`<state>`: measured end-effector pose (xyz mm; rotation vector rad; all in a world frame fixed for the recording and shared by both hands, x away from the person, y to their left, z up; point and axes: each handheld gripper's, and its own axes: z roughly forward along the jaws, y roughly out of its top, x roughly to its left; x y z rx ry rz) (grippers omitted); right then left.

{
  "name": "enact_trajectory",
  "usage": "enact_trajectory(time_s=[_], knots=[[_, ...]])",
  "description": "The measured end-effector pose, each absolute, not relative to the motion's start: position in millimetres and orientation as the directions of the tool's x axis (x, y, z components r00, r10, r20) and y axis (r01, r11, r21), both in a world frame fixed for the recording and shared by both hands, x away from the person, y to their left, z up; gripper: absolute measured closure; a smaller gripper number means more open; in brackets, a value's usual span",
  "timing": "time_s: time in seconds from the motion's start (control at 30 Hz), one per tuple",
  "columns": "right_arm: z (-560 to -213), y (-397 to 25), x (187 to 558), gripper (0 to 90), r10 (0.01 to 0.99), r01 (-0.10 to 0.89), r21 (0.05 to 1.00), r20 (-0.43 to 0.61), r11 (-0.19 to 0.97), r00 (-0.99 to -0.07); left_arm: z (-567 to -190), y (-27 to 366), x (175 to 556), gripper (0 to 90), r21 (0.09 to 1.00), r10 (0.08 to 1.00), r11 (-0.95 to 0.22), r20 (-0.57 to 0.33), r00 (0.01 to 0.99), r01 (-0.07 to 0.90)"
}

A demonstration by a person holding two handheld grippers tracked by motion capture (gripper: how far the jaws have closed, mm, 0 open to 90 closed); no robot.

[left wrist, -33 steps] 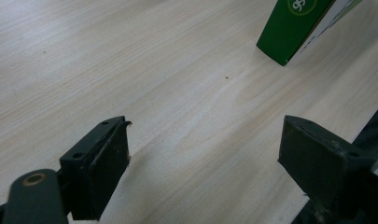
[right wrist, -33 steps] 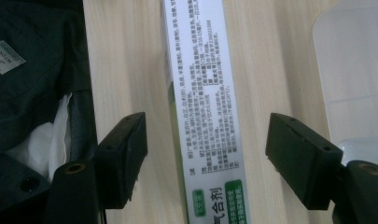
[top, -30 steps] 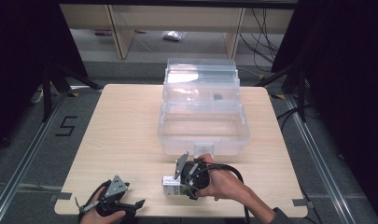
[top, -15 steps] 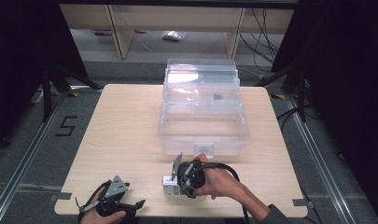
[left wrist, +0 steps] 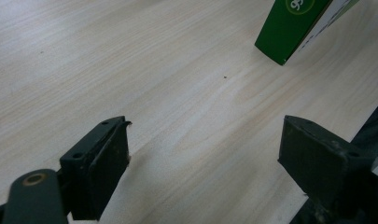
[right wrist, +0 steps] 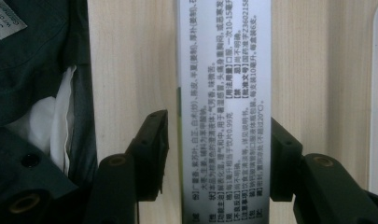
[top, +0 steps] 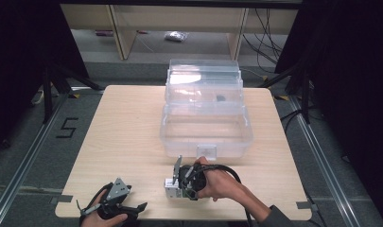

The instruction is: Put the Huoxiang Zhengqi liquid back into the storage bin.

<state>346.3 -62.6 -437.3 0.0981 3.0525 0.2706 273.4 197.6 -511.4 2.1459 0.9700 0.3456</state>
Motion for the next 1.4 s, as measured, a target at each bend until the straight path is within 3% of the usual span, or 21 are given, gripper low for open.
enact_trajectory(time_s=[0.7,0.77,0.97,1.4], knots=[[-442.5,-54.8,349.0,64.0,0.034,0.028,0.103,-0.054,0.994,-0.998,-511.2,197.7,273.4,15.4,0.724,0.734,-0.439,-0.054,0.678,0.532],[-442.2,-55.1,348.0,64.2,0.058,0.054,0.101,-0.044,0.993,-0.997,-511.0,197.9,273.6,15.4,0.723,0.731,-0.445,-0.048,0.680,0.529],[-442.5,-58.3,349.7,64.6,0.006,-0.001,0.112,-0.056,0.994,-0.998,-510.9,198.0,273.6,15.5,0.722,0.731,-0.446,-0.047,0.681,0.528],[-421.5,-80.8,351.1,64.8,0.039,0.033,0.127,-0.041,0.991,-0.998,-511.5,197.5,273.7,15.4,0.723,0.734,-0.442,-0.049,0.678,0.531]])
